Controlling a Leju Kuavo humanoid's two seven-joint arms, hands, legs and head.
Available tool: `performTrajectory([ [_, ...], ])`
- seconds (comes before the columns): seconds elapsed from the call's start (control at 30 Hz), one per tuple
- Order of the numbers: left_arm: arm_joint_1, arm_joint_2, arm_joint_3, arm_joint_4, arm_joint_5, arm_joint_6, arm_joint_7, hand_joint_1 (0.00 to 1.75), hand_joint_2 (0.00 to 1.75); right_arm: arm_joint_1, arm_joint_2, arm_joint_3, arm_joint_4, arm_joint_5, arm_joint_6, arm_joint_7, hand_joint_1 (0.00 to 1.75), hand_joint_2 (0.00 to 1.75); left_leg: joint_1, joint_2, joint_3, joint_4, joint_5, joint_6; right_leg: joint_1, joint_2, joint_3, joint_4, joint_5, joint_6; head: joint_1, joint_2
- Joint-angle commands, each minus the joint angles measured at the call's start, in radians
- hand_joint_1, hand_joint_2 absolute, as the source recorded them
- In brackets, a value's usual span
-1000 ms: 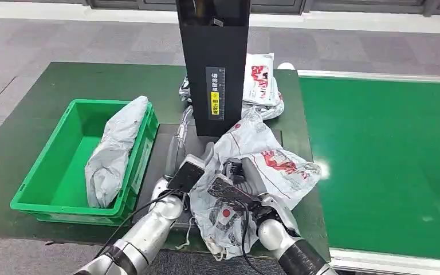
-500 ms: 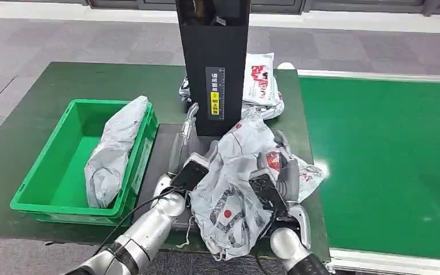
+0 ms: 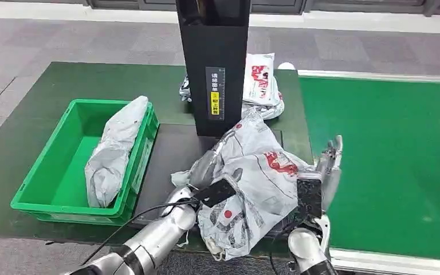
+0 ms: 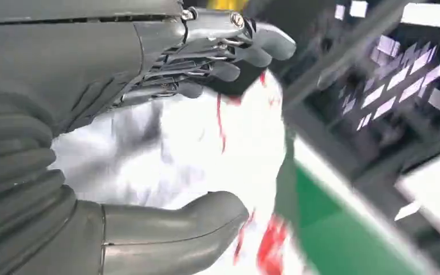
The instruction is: Moved the parcel from conveyor to table for the left to box.
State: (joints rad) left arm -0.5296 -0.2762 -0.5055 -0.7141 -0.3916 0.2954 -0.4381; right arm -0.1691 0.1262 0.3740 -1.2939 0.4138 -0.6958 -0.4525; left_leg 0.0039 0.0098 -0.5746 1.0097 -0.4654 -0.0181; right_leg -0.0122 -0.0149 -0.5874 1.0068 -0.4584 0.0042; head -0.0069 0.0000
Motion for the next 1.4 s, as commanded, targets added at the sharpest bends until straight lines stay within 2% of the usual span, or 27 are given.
performTrajectory([
  [0.03,-0.116,-0.055,-0.298,0.368,-0.251,-0.174,0.240,0.00,1.75,0.033,0.034,-0.182,-0.125,-0.107,-0.002,-0.076,0.00,0.00,0.001,-0.004,0.002,-0.002,0.001,0.001,0.001,-0.001,0.004,-0.003,0.001,0.000,0.000,0.000],
  [0.13,-0.109,-0.038,-0.355,0.401,-0.327,-0.235,0.297,0.02,1.75,0.061,0.019,-0.158,-0.106,-0.118,-0.002,-0.083,0.00,0.00,0.001,-0.005,0.003,-0.003,0.001,0.001,-0.001,-0.003,0.006,-0.005,0.001,0.000,0.000,0.000],
  [0.17,-0.102,-0.024,-0.370,0.409,-0.348,-0.261,0.312,1.73,1.75,0.059,0.019,-0.137,-0.080,-0.119,-0.001,-0.085,0.00,0.00,0.001,-0.004,0.004,-0.004,0.001,0.001,-0.001,-0.001,0.005,-0.005,0.001,0.000,0.000,0.000],
  [0.27,-0.076,0.013,-0.379,0.398,-0.386,-0.263,0.307,1.75,1.75,0.041,0.020,-0.097,-0.025,-0.128,0.005,-0.078,0.00,0.00,0.001,0.003,0.005,-0.004,-0.001,0.001,-0.001,0.005,0.005,-0.004,0.002,-0.001,-0.001,0.000],
  [0.43,-0.046,0.052,-0.290,0.339,-0.389,-0.192,0.303,1.75,1.75,0.039,0.018,-0.078,-0.019,-0.125,0.024,-0.038,0.00,0.00,0.000,0.004,0.010,-0.006,0.000,0.002,-0.001,0.006,0.011,-0.006,0.003,0.000,0.000,0.000],
  [0.53,-0.041,0.063,-0.224,0.286,-0.390,-0.091,0.312,1.75,1.75,0.053,0.018,-0.083,-0.040,-0.108,0.032,-0.018,0.00,0.00,0.000,0.003,0.006,-0.006,-0.003,0.002,-0.001,0.005,0.016,-0.004,-0.002,-0.001,0.000,0.000],
  [0.57,-0.034,0.065,-0.164,0.241,-0.369,-0.018,0.285,1.75,1.75,0.065,0.024,-0.094,-0.060,-0.103,0.032,-0.016,0.00,0.00,0.000,0.002,0.009,-0.004,-0.006,0.002,-0.001,0.003,0.019,-0.003,-0.004,0.000,0.000,0.000],
  [0.67,-0.029,0.085,-0.074,0.113,-0.376,0.080,0.273,1.75,1.75,0.092,0.029,-0.113,-0.105,-0.089,0.033,-0.004,0.00,0.00,0.000,0.002,0.008,-0.003,-0.006,0.001,-0.001,0.003,0.018,-0.002,-0.004,-0.001,0.000,0.000],
  [0.8,0.002,0.180,0.057,-0.220,-0.538,0.347,0.328,1.75,1.75,0.147,0.022,-0.136,-0.158,-0.084,0.022,-0.004,0.00,0.00,0.001,0.001,0.014,-0.003,-0.003,-0.001,0.000,0.003,0.013,-0.001,-0.003,-0.002,0.000,0.000],
  [0.83,0.013,0.207,0.100,-0.322,-0.556,0.266,0.344,1.75,1.75,0.155,0.020,-0.140,-0.160,-0.090,0.023,-0.012,0.00,0.00,0.000,0.000,0.013,-0.001,-0.003,-0.001,0.000,0.002,0.012,0.000,-0.004,-0.002,0.000,0.000],
  [0.93,0.029,0.200,0.136,-0.354,-0.577,0.222,0.335,1.75,1.75,0.155,0.022,-0.141,-0.155,-0.093,0.023,-0.017,0.00,0.00,0.001,0.000,0.010,-0.001,-0.002,-0.002,0.003,0.002,0.010,0.000,-0.003,-0.002,0.000,0.000],
  [0.97,0.032,0.195,0.140,-0.349,-0.583,0.224,0.330,1.75,1.75,0.154,0.022,-0.142,-0.154,-0.093,0.022,-0.017,0.00,0.00,0.000,0.001,0.011,-0.002,-0.003,-0.002,0.002,0.003,0.011,0.000,-0.003,-0.002,0.000,0.000],
  [1.03,0.033,0.195,0.166,-0.352,-0.646,0.346,0.340,1.75,1.75,0.156,0.025,-0.141,-0.151,-0.093,0.022,-0.017,0.00,0.00,0.001,0.002,0.012,-0.005,-0.002,-0.002,0.002,0.006,0.011,-0.004,-0.002,-0.002,0.000,0.000],
  [1.07,0.027,0.212,0.194,-0.376,-0.685,0.401,0.361,1.75,1.75,0.160,0.028,-0.141,-0.146,-0.091,0.023,-0.021,0.00,0.00,0.000,0.001,0.011,-0.002,-0.003,-0.002,0.001,0.004,0.010,0.000,-0.004,-0.002,0.000,0.000],
  [1.17,0.028,0.269,0.367,-0.524,-0.894,0.403,0.457,1.75,1.75,0.159,0.038,-0.140,-0.126,-0.094,0.030,-0.035,0.00,0.00,0.001,0.003,0.009,-0.001,-0.003,-0.002,0.002,0.005,0.008,0.000,-0.003,-0.003,0.000,0.000],
  [1.27,0.024,0.326,0.546,-0.588,-0.998,0.403,0.462,1.75,1.75,0.133,0.037,-0.139,-0.091,-0.108,0.031,-0.046,0.00,0.00,0.002,0.007,0.007,-0.001,-0.003,-0.003,0.003,0.010,0.006,0.000,-0.002,-0.003,0.000,0.000],
  [1.37,0.015,0.404,0.618,-0.538,-0.940,0.403,0.439,1.75,1.75,0.122,0.025,-0.143,-0.092,-0.124,0.029,-0.050,0.00,0.00,0.002,0.012,0.009,-0.004,-0.002,-0.003,0.003,0.015,0.005,-0.001,0.000,-0.005,0.000,0.000],
  [1.4,0.026,0.421,0.659,-0.567,-1.004,0.403,0.462,1.75,1.75,0.125,0.019,-0.144,-0.098,-0.128,0.029,-0.049,0.00,0.00,0.001,0.008,0.009,-0.003,-0.002,-0.003,0.002,0.010,0.006,0.000,-0.002,-0.004,0.000,0.000],
])
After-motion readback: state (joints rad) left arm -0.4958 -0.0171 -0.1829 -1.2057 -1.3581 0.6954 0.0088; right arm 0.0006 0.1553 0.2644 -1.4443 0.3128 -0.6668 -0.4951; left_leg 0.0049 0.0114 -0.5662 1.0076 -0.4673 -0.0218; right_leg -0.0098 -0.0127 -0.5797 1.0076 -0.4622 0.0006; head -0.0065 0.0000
